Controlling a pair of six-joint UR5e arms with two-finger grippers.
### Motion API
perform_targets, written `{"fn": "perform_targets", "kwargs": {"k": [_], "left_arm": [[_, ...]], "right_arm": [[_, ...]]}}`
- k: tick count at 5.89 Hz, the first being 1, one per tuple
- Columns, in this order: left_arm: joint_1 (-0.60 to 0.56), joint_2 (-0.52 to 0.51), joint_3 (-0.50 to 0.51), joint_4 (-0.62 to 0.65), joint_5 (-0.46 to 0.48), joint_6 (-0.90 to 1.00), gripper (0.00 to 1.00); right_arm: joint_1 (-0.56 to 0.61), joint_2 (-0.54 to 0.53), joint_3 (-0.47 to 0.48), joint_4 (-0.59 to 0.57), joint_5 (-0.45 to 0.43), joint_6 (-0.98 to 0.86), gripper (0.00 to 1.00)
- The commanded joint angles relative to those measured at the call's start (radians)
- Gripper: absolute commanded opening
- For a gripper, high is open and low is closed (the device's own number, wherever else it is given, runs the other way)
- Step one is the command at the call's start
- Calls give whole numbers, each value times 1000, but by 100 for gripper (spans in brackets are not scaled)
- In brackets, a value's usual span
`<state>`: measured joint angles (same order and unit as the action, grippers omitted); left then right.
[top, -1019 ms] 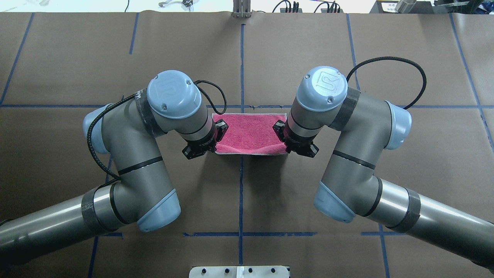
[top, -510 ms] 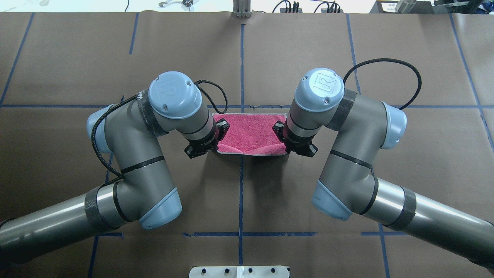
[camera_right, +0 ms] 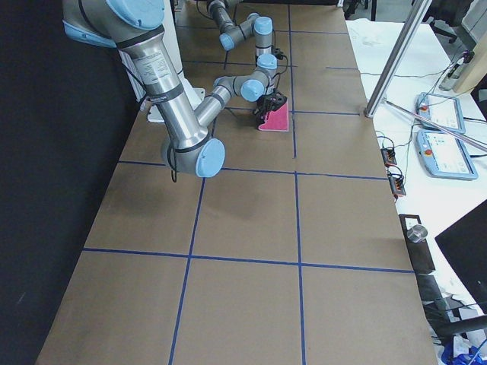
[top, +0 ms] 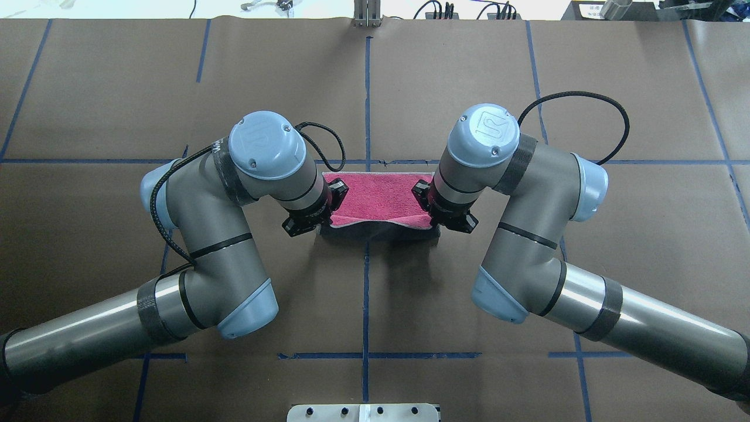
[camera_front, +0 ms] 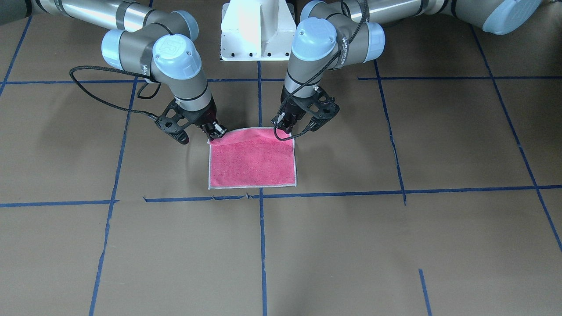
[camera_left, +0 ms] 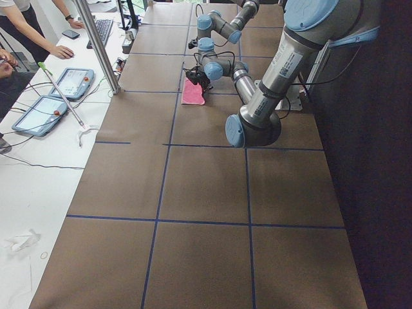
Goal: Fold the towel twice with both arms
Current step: 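Lift the near edge with both grippers and fold it toward the far edge, then lay the folded edge down onto the far edge with both grippers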
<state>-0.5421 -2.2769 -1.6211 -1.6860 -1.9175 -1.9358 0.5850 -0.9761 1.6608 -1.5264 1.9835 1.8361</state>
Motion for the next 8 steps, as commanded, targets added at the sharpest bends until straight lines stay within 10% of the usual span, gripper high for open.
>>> {"fn": "perform_targets", "kwargs": {"k": [1,8], "left_arm": [[-16,-1,27,-29,0,0,0],[-52,-39,136,-109,0,-75,0]], "right_arm": [[15,2,-15,2,12,-12,5],[59,85,-137,3,49,-29,5]]}}
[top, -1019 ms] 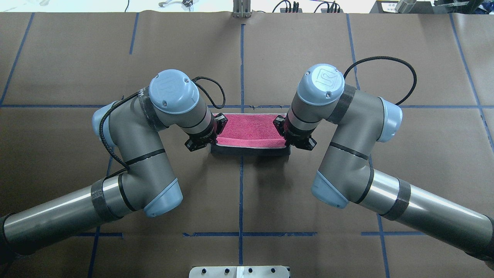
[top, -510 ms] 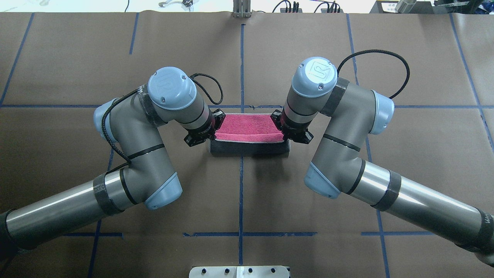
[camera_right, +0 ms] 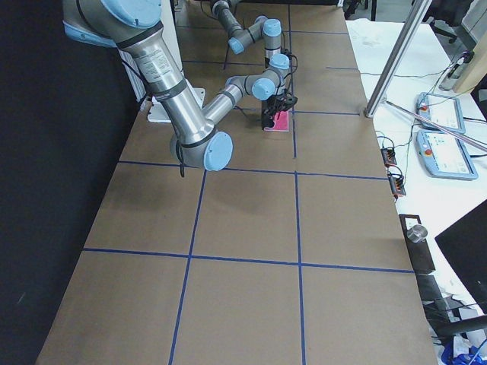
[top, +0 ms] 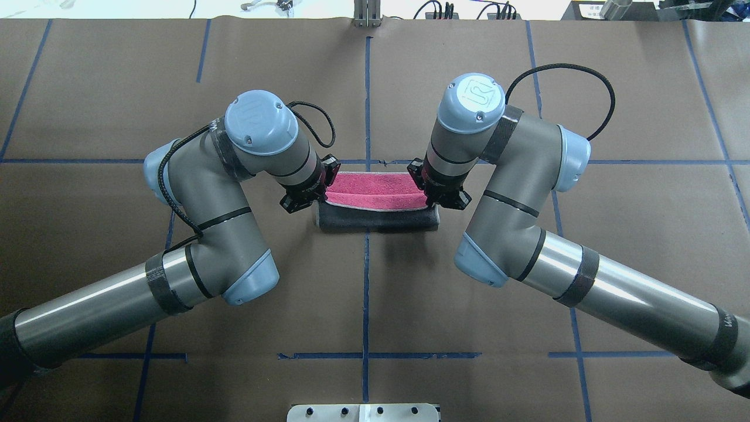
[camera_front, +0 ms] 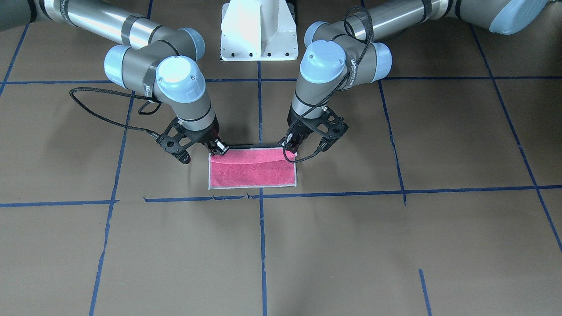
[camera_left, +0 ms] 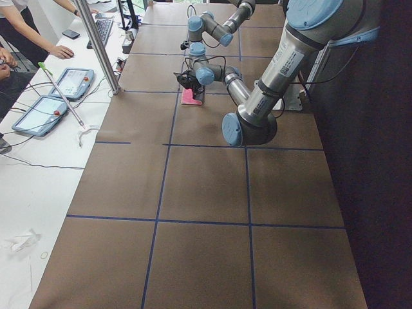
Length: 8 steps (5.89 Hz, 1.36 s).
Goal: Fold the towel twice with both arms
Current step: 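Lay the folded edge down onto the far edge with both grippers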
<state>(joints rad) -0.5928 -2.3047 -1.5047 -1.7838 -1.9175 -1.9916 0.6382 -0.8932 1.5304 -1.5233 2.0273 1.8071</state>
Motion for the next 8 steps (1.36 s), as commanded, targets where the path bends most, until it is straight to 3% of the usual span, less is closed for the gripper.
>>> {"fn": "perform_targets", "kwargs": {"k": [1,7,8], "left_arm": [[-2,-16,24,-11,0,-21,0],[-18,-28,46,-13,0,-27,0],[-21,-29,52,-31,0,-29,2]], "right_arm": [[9,2,-12,0,5,1,5],[26,31,-44,0,19,-3,7],[29,31,-42,0,19,-52,60]]}}
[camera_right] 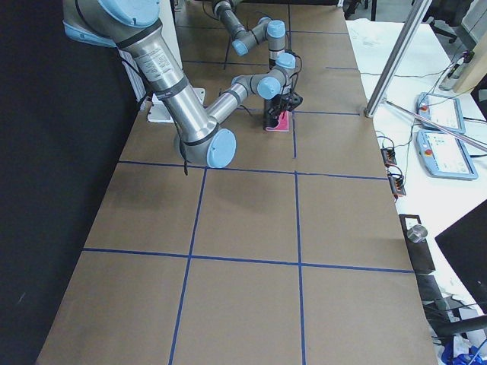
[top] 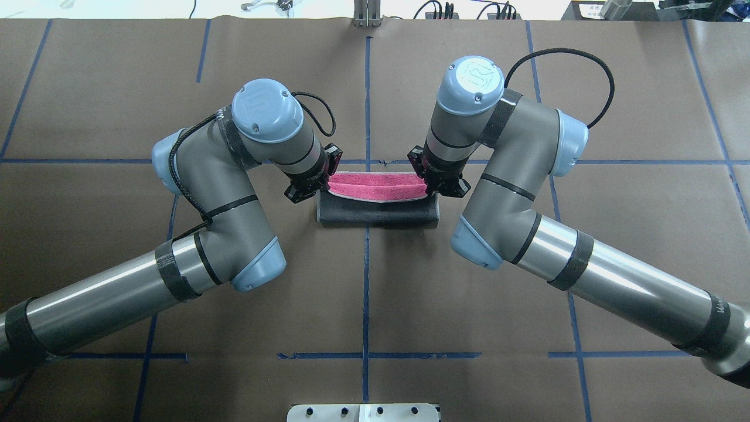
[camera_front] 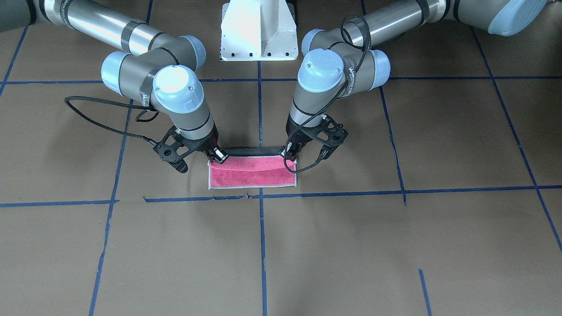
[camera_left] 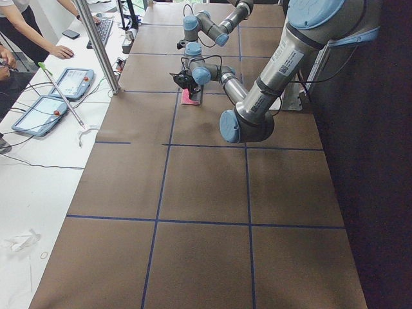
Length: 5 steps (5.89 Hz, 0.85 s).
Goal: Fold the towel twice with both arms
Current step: 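Lay the folded edge down onto the far edge with both grippers, then open both grippers and raise them while the right arm withdraws away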
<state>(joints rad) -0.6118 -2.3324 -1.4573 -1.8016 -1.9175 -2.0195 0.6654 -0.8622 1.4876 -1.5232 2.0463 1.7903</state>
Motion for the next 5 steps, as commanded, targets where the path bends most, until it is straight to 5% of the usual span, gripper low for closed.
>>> {"fn": "perform_targets", "kwargs": {"k": [1,3,5], "left_arm": [[-6,-1,8,-15,0,-1,9],[-26,1,21,-53,5,7,92],[-80,2,20,-88,3,27,100]], "right_arm": [[5,-1,0,2,-1,-69,100],[45,-3,-1,0,-1,-144,100],[86,2,5,0,9,-183,100]]}}
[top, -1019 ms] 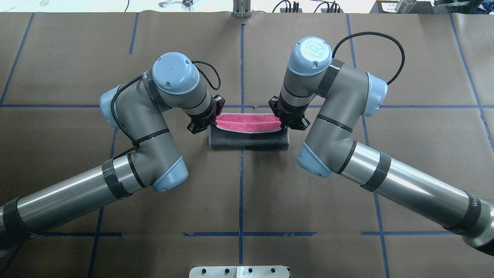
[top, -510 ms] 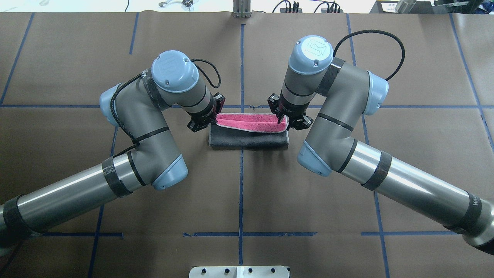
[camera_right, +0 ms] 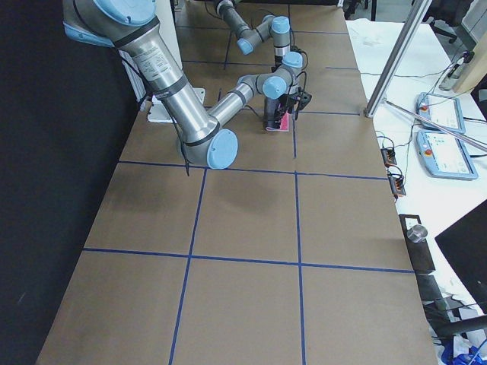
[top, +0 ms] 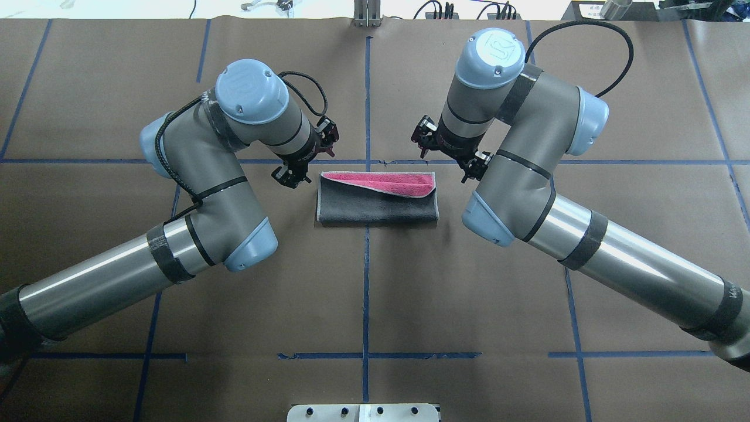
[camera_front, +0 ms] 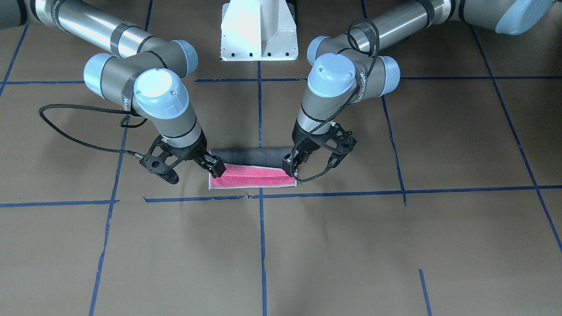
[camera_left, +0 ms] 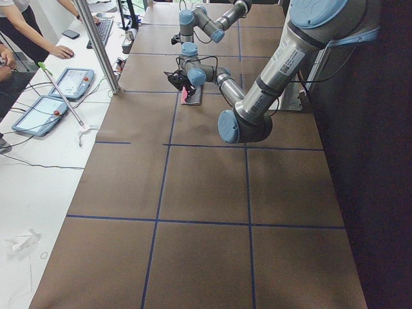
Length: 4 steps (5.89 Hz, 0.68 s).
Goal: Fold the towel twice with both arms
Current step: 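Open both grippers and raise them while the right arm withdraws away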
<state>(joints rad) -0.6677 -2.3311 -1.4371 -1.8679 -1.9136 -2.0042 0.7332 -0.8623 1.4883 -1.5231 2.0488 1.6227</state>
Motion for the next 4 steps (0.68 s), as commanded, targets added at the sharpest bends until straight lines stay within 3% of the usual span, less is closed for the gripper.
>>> {"fn": "perform_targets", "kwargs": {"k": [1,3,4], "left_arm": [[-48,10,-17,-25,-10,78,100],[-71,114,-160,-10,-60,311,100],[-73,169,-230,-10,-64,434,100]], "right_arm": [[49,0,16,-3,63,-17,100],[118,-18,120,-14,103,-81,100],[136,-90,213,-14,103,-171,100]]}}
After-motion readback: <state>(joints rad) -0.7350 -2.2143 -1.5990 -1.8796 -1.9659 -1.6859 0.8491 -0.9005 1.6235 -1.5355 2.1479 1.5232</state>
